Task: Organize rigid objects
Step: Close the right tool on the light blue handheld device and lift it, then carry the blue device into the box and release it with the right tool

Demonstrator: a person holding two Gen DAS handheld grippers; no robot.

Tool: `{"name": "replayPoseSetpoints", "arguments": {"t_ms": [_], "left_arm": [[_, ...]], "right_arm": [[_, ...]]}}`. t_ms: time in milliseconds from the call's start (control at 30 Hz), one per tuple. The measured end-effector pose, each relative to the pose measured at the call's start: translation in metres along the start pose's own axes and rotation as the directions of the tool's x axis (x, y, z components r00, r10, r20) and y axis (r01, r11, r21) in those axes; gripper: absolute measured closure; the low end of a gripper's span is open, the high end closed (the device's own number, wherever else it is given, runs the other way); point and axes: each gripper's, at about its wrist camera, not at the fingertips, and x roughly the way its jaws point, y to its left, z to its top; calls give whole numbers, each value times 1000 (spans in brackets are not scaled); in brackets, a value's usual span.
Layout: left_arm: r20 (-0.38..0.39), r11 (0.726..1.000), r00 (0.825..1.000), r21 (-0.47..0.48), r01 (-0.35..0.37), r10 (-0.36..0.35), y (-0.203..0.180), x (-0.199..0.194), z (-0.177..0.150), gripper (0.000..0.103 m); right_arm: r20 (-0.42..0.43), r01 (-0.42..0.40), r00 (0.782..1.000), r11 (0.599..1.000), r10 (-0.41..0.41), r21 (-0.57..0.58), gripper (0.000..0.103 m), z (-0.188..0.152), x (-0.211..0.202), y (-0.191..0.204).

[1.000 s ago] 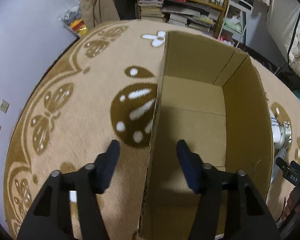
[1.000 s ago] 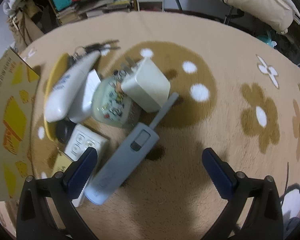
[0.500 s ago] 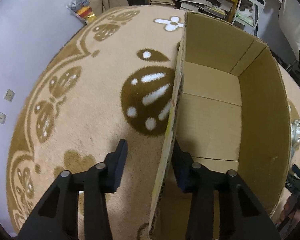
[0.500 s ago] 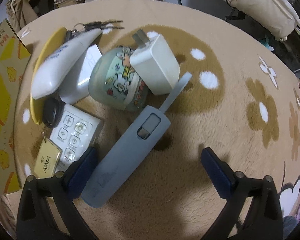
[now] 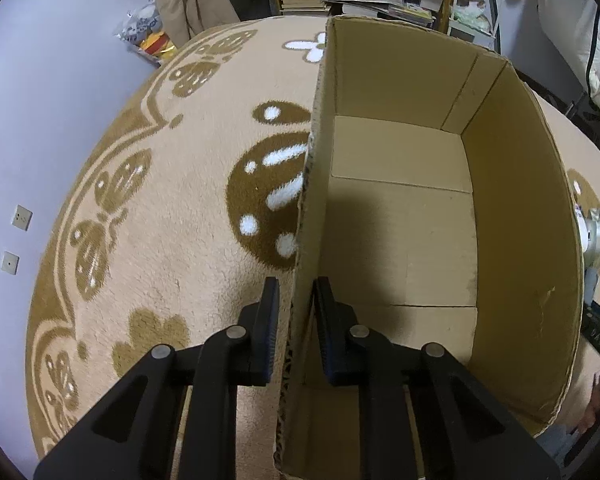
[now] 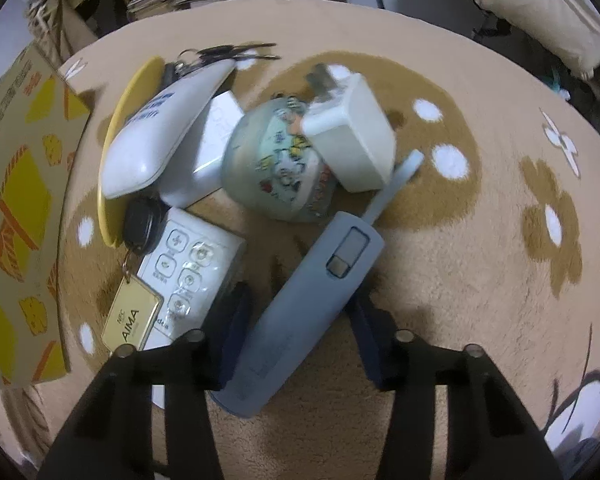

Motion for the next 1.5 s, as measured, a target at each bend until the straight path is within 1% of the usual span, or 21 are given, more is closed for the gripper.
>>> {"name": "replayPoseSetpoints", "arguments": {"t_ms": [67,167,233,367,467,533,600,733,800,933,967,1067,1133,1267,1500], "left_arm": [[5,1000,1000,12,-8,8,-3,-1,-2,91],[11,1000,1000,24,-20,20,-5,-2,-3,91],[14,999,1000,25,-23,23,-5,-3,-4,91],[23,998,999,42,-43,42,-7,-4,-7,91],[21,998,999,40,-45,44,-8,-5,-8,90],[19,998,999,36,-43,43,-8,-5,-7,90],[16,998,999,39,-43,42,-7,-5,-8,90],[6,999,999,23,-33,33,-3,-6,-8,90],[-1,1000,1000,13,-26,26,-2,-6,-7,90],[-3,999,1000,10,-31,31,-2,-6,-8,90],[-3,999,999,10,-31,31,-3,-6,-8,90],[-4,1000,1000,5,-28,28,-2,-7,-8,90],[-5,1000,1000,5,-27,27,-2,-7,-8,90],[-5,1000,1000,5,-27,27,-2,-8,-8,90],[-6,1000,1000,5,-28,28,-2,-8,-9,90]], "right_arm": [[-4,-14,1000,999,14,37,65,4,-2,-10],[-8,-25,1000,996,25,85,71,5,-7,-21],[-13,-26,1000,994,28,104,72,7,-8,-25],[-12,-64,998,985,67,158,73,6,-13,-40],[2,-77,997,983,78,167,73,6,-24,-45],[13,-85,996,981,84,174,73,2,-29,-47],[29,-99,995,976,96,193,73,-14,-40,-48],[69,-134,990,966,122,221,73,-17,-54,-53],[97,-146,987,968,128,205,73,-16,-62,-50],[131,-120,986,984,103,133,73,-6,-70,-30],[133,-125,985,984,108,128,73,-8,-73,-29],[145,-174,977,980,159,99,73,-5,-84,-18],[158,-181,973,981,168,72,73,-2,-92,-11],[222,-219,950,976,218,-22,73,7,-122,14],[260,-281,913,947,313,-153,73,28,-155,64]]}}
